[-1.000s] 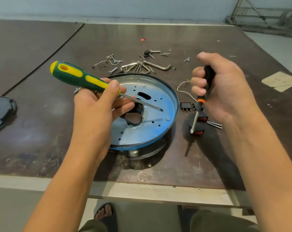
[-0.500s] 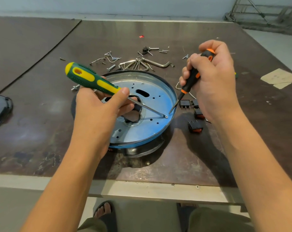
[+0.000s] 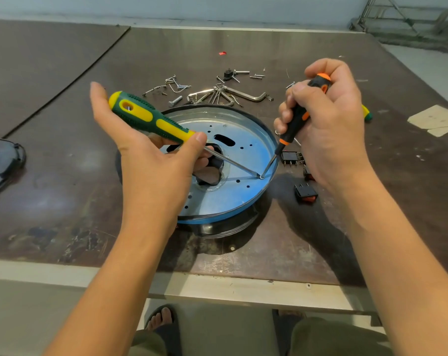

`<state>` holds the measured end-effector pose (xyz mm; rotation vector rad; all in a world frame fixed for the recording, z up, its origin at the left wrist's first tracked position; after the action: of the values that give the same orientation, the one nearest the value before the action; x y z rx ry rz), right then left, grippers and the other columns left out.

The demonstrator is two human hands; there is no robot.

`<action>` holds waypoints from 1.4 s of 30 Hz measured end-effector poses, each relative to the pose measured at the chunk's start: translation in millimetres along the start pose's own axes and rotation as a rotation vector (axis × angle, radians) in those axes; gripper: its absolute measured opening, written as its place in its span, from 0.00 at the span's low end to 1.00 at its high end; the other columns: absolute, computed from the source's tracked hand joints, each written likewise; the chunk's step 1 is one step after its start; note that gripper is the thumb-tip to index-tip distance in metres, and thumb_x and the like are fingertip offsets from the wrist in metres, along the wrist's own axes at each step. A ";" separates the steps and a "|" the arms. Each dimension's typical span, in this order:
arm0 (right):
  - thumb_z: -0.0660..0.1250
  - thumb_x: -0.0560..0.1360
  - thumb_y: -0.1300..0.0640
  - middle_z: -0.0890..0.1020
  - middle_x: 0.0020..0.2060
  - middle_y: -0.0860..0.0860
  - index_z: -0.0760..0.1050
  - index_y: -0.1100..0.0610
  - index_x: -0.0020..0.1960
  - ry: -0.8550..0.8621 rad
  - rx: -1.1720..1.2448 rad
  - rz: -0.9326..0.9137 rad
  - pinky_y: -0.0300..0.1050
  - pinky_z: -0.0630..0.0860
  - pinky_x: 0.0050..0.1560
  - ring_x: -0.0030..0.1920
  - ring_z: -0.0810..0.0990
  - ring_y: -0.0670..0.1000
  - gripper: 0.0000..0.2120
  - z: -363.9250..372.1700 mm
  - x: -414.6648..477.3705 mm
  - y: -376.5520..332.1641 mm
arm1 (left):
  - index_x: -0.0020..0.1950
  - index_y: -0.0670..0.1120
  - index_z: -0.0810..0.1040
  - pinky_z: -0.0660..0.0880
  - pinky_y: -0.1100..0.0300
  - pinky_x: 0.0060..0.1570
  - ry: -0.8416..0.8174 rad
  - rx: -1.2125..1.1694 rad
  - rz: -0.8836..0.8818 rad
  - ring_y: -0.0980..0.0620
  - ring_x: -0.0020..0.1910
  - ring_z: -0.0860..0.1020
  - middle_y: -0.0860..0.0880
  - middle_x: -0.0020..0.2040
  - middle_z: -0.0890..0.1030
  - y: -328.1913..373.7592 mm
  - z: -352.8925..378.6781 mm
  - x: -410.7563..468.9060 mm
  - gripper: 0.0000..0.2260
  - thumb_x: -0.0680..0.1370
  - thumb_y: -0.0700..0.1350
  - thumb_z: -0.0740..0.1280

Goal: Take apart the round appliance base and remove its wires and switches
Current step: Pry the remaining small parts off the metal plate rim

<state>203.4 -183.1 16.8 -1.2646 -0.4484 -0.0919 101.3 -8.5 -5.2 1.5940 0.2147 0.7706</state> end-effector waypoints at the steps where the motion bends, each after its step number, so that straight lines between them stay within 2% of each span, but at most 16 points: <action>1: 0.60 0.78 0.67 0.72 0.34 0.54 0.66 0.56 0.53 -0.007 -0.007 -0.003 0.47 0.73 0.34 0.34 0.72 0.53 0.08 0.6 -0.6 0.2 | 0.77 0.47 0.50 0.83 0.54 0.42 0.001 0.003 0.009 0.47 0.40 0.85 0.42 0.47 0.81 0.9 0.4 -0.8 0.40 0.75 0.37 0.73; 4: 0.61 0.79 0.66 0.73 0.34 0.52 0.66 0.56 0.54 -0.041 -0.033 -0.011 0.48 0.74 0.35 0.34 0.73 0.52 0.07 0.9 -1.2 -1.4 | 0.74 0.51 0.54 0.83 0.55 0.41 0.025 0.056 0.060 0.47 0.39 0.85 0.43 0.46 0.81 3.8 -1.0 -1.2 0.38 0.74 0.38 0.74; 7: 0.60 0.82 0.61 0.74 0.36 0.52 0.65 0.56 0.54 -0.101 -0.017 -0.004 0.48 0.74 0.35 0.34 0.73 0.52 0.04 1.9 -2.4 -3.6 | 0.71 0.51 0.59 0.82 0.54 0.44 0.079 0.175 0.112 0.50 0.43 0.83 0.46 0.51 0.78 7.0 -6.5 1.6 0.33 0.73 0.44 0.75; 10: 0.57 0.84 0.59 0.75 0.38 0.53 0.62 0.56 0.53 -0.175 -0.068 -0.042 0.47 0.76 0.36 0.36 0.74 0.52 0.03 3.4 -4.3 -5.4 | 0.69 0.46 0.64 0.79 0.52 0.49 0.142 0.287 0.176 0.54 0.45 0.80 0.56 0.46 0.76 5.0 -13.4 5.8 0.26 0.76 0.52 0.72; 11: 0.56 0.85 0.59 0.75 0.39 0.53 0.62 0.56 0.53 -0.199 -0.097 -0.060 0.48 0.77 0.37 0.37 0.75 0.52 0.03 4.2 -5.3 -5.7 | 0.67 0.45 0.66 0.78 0.54 0.50 0.169 0.331 0.207 0.55 0.46 0.79 0.58 0.44 0.75 3.7 -15.4 7.0 0.24 0.78 0.53 0.70; 14: 0.56 0.84 0.60 0.74 0.44 0.57 0.66 0.57 0.55 -0.230 -0.149 -0.093 0.51 0.80 0.41 0.43 0.77 0.54 0.01 5.0 -6.5 -5.1 | 0.64 0.44 0.71 0.71 0.69 0.47 0.247 0.391 0.248 0.64 0.44 0.75 0.60 0.42 0.73 -1.7 -21.9 10.1 0.20 0.80 0.56 0.66; 16: 0.57 0.84 0.60 0.73 0.43 0.56 0.69 0.58 0.57 -0.216 -0.155 -0.106 0.52 0.80 0.44 0.45 0.77 0.53 0.04 4.7 -6.2 -3.8 | 0.61 0.46 0.71 0.68 0.73 0.45 0.266 0.386 0.224 0.65 0.43 0.73 0.60 0.42 0.73 -7.3 -26.1 10.2 0.17 0.80 0.56 0.66; 20: 0.57 0.84 0.60 0.73 0.43 0.56 0.72 0.61 0.59 -0.187 -0.105 -0.102 0.52 0.79 0.45 0.44 0.75 0.53 0.08 5.6 -5.5 0.8 | 0.59 0.50 0.69 0.69 0.69 0.39 0.257 0.359 0.106 0.61 0.38 0.71 0.57 0.42 0.72 -21.8 -33.7 3.4 0.14 0.80 0.56 0.66; 23: 0.54 0.86 0.61 0.75 0.45 0.57 0.71 0.63 0.66 -0.179 -0.029 -0.079 0.52 0.79 0.47 0.45 0.77 0.54 0.13 8.2 -7.0 5.5 | 0.59 0.52 0.70 0.69 0.73 0.40 0.260 0.335 0.032 0.63 0.40 0.73 0.58 0.43 0.74 -29.9 -39.2 -2.5 0.12 0.79 0.54 0.66; 26: 0.51 0.87 0.62 0.78 0.46 0.56 0.69 0.61 0.69 -0.168 0.027 -0.097 0.54 0.79 0.48 0.44 0.78 0.54 0.14 11.0 -9.0 8.1 | 0.60 0.52 0.74 0.73 0.70 0.42 0.267 0.311 -0.036 0.65 0.42 0.76 0.58 0.46 0.77 -35.1 -42.5 -3.3 0.13 0.79 0.54 0.67; 30: 0.50 0.87 0.61 0.77 0.45 0.56 0.70 0.60 0.64 -0.149 0.040 -0.109 0.52 0.80 0.46 0.43 0.77 0.53 0.12 12.2 -9.0 10.9 | 0.64 0.52 0.75 0.76 0.64 0.45 0.226 0.339 -0.085 0.64 0.44 0.77 0.59 0.47 0.78 -37.2 -47.3 -2.2 0.16 0.78 0.56 0.67; 33: 0.52 0.87 0.59 0.77 0.44 0.56 0.71 0.59 0.63 -0.121 0.077 -0.075 0.51 0.79 0.45 0.42 0.76 0.52 0.12 13.7 -8.7 12.5 | 0.62 0.54 0.74 0.77 0.58 0.46 0.183 0.362 -0.106 0.62 0.44 0.77 0.57 0.47 0.78 -36.7 -49.6 -1.7 0.15 0.79 0.57 0.67; 36: 0.60 0.83 0.52 0.75 0.42 0.55 0.72 0.57 0.60 -0.112 0.072 -0.095 0.50 0.78 0.43 0.40 0.75 0.51 0.11 18.2 -10.0 12.7 | 0.61 0.55 0.75 0.77 0.58 0.43 0.179 0.381 -0.126 0.64 0.41 0.77 0.57 0.45 0.77 -35.7 -51.6 0.4 0.14 0.78 0.58 0.68; 37: 0.63 0.81 0.53 0.74 0.42 0.54 0.72 0.57 0.60 -0.106 0.040 -0.121 0.51 0.78 0.43 0.40 0.75 0.51 0.11 19.3 -10.4 13.1 | 0.60 0.55 0.75 0.76 0.59 0.42 0.175 0.390 -0.125 0.66 0.41 0.76 0.58 0.45 0.77 -35.0 -52.2 0.8 0.14 0.78 0.58 0.68; 39: 0.66 0.82 0.60 0.72 0.42 0.54 0.72 0.58 0.61 -0.096 -0.011 -0.159 0.53 0.78 0.46 0.41 0.75 0.51 0.09 19.4 -10.2 15.6 | 0.60 0.55 0.75 0.74 0.62 0.40 0.163 0.410 -0.118 0.67 0.40 0.76 0.58 0.44 0.77 -33.8 -53.5 0.9 0.14 0.77 0.58 0.68; 42: 0.63 0.83 0.64 0.72 0.45 0.58 0.72 0.60 0.66 -0.099 -0.034 -0.161 0.55 0.79 0.50 0.45 0.76 0.54 0.12 17.5 -8.9 18.6 | 0.59 0.55 0.74 0.72 0.61 0.39 0.137 0.416 -0.124 0.67 0.38 0.74 0.57 0.43 0.76 -32.9 -54.4 0.2 0.14 0.78 0.59 0.68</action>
<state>196.2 -162.6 0.8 -1.2686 -0.6363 -0.1736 79.2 42.0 -36.8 1.8969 0.5994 0.7722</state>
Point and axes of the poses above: each hand's wrist, its own x-axis towards the middle knuckle, its own z-axis out of the palm, y = z × x, the point moved 1 cm from there along x, towards the middle knuckle
